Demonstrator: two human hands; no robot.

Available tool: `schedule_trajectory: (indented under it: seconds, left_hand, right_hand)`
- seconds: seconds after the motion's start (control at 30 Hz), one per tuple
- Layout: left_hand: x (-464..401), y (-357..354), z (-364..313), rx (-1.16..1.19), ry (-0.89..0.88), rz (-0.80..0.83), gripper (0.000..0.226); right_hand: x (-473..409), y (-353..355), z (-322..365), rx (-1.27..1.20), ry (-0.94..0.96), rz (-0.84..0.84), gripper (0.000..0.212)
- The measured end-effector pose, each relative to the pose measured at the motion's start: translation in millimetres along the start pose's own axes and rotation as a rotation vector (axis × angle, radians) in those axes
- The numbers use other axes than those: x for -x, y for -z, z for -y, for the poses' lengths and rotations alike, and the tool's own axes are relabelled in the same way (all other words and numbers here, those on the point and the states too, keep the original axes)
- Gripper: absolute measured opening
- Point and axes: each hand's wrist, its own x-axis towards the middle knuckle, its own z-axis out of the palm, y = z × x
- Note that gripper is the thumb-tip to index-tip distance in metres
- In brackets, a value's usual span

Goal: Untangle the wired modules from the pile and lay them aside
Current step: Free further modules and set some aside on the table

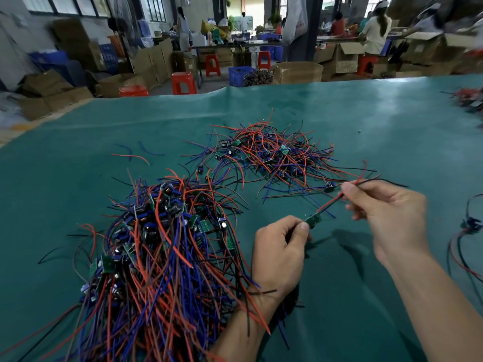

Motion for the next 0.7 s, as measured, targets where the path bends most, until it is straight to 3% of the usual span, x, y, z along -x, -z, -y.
schedule_trajectory:
  seconds: [0.2, 0.27, 0.33, 0.43, 0.5, 0.6, 0.7]
  left_hand:
    - [-1, 1, 0, -0.001, 0.007, -0.057, 0.028]
    - [-2, 2, 1, 0.047, 0.037, -0.154, 0.029]
    - [-2, 1, 2, 0.052, 0.051, -0.197, 0.029]
    - [-2, 0, 4, 0.029, 0.03, -0.188, 0.027]
    - [-3, 1, 4, 0.012, -0.005, -0.165, 0.028]
    - [-3, -1, 3, -0.016, -0.034, -0.107, 0.033]
    - [-2, -3, 4, -0.018, -0.015, -0.049, 0.034]
  right_hand:
    - [-18, 30, 0, -0.165, 0.06, -0.522, 0.017]
    - [-20, 32, 0, -0.193, 0.048, -0.577, 0.018]
    - [-16, 22, -2, -0.047, -0.011, -0.422, 0.02]
    - [6, -9, -11, 0.26, -0.093, 0.095, 0.022]
    - [21, -27, -17, 0.305, -0.067, 0.317, 0.015]
    - [27, -35, -18, 0.136, -0.023, 0.372, 0.005]
    - [19, -28, -14, 0.06, 0.048, 0.233, 0.017]
